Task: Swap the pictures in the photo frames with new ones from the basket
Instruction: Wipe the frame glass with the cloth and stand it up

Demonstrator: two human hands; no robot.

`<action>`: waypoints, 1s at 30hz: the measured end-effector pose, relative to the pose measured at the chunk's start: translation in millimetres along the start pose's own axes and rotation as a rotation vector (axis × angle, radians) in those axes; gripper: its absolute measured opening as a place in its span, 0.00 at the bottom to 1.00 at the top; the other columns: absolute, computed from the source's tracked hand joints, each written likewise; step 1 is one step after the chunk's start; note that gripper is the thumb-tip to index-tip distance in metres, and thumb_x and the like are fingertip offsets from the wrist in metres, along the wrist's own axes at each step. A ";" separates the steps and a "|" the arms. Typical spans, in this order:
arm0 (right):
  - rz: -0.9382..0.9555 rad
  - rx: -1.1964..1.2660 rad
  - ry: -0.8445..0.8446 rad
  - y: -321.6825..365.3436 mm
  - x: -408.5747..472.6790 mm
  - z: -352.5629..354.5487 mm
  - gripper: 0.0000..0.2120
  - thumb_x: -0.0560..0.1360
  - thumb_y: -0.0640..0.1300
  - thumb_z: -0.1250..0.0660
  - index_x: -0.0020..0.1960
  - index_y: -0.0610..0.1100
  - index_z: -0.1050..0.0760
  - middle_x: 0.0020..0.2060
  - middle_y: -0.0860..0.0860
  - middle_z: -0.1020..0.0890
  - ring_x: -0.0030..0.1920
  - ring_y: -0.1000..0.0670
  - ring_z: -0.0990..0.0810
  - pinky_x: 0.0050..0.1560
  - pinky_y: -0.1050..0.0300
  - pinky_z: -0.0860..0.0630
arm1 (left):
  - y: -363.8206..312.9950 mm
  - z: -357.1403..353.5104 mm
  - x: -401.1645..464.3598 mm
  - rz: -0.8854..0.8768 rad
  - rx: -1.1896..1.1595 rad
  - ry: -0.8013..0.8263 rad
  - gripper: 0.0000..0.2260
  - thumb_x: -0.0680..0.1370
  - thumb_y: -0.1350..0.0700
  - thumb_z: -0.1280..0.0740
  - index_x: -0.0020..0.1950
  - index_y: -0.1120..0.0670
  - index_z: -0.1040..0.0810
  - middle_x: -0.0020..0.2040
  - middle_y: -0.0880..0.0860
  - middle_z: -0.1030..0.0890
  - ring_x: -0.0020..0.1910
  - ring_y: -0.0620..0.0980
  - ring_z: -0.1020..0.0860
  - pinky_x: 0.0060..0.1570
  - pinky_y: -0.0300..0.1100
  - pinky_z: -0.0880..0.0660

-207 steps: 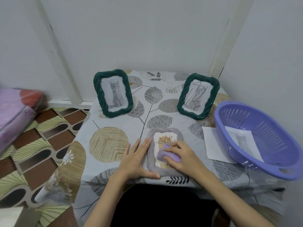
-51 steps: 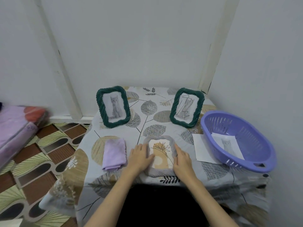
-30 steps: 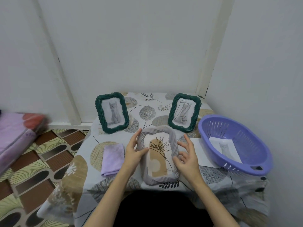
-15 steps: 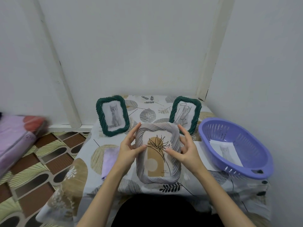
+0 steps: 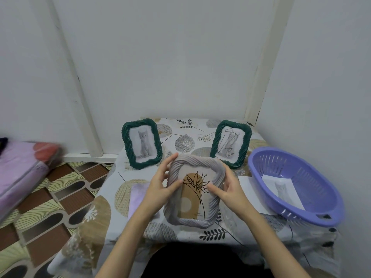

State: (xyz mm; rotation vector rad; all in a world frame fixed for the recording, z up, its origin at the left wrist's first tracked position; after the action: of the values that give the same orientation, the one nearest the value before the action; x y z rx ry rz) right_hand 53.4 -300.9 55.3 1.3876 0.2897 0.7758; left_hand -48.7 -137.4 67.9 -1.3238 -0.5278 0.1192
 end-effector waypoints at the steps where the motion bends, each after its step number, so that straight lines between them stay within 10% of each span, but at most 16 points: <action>1: -0.002 0.045 -0.019 -0.7 -0.3 1.1 0.34 0.71 0.29 0.33 0.71 0.50 0.40 0.67 0.55 0.32 0.56 0.68 0.26 0.50 0.72 0.26 | 1.4 -0.7 -0.6 -0.001 0.024 0.008 0.29 0.75 0.64 0.33 0.66 0.36 0.37 0.59 0.51 0.25 0.52 0.50 0.23 0.53 0.44 0.22; 8: 0.057 0.094 -0.039 10.7 0.4 9.2 0.37 0.70 0.27 0.33 0.71 0.53 0.41 0.69 0.61 0.36 0.65 0.70 0.36 0.54 0.79 0.33 | 9.7 -1.5 -3.7 0.044 -0.093 0.050 0.29 0.76 0.65 0.35 0.67 0.37 0.36 0.59 0.56 0.24 0.54 0.55 0.20 0.53 0.50 0.21; 13: 0.037 0.145 0.047 19.1 13.2 14.7 0.36 0.71 0.26 0.34 0.70 0.55 0.37 0.70 0.55 0.33 0.70 0.53 0.34 0.69 0.49 0.33 | 11.5 0.9 4.9 0.041 -0.123 0.038 0.28 0.76 0.65 0.35 0.67 0.37 0.35 0.59 0.55 0.24 0.55 0.55 0.20 0.54 0.50 0.22; 21: -0.101 0.199 0.183 6.0 96.4 18.7 0.32 0.69 0.25 0.38 0.62 0.57 0.27 0.57 0.55 0.26 0.40 0.49 0.28 0.42 0.55 0.28 | 18.9 10.8 68.3 -0.004 -0.061 -0.046 0.29 0.75 0.68 0.36 0.63 0.35 0.32 0.57 0.50 0.23 0.51 0.46 0.19 0.46 0.36 0.22; 30: -0.208 0.160 0.128 -33.8 220.4 26.4 0.31 0.69 0.26 0.40 0.56 0.61 0.24 0.53 0.47 0.24 0.33 0.53 0.30 0.34 0.59 0.32 | 60.3 23.1 177.3 0.041 -0.062 -0.118 0.29 0.75 0.69 0.36 0.68 0.41 0.35 0.59 0.59 0.24 0.52 0.55 0.21 0.52 0.50 0.21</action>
State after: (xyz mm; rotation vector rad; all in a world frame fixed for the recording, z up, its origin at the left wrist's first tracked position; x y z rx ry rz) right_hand 240.2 -179.6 83.9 1.4326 0.5976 0.6813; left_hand 109.5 -34.6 67.4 -1.3941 -0.6084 0.2171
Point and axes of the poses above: each hand's wrist, its own x-axis towards the middle knuckle, its own z-axis out of the back of the hand, y = z × x, the point moved 5 cm from there along x, towards the middle knuckle
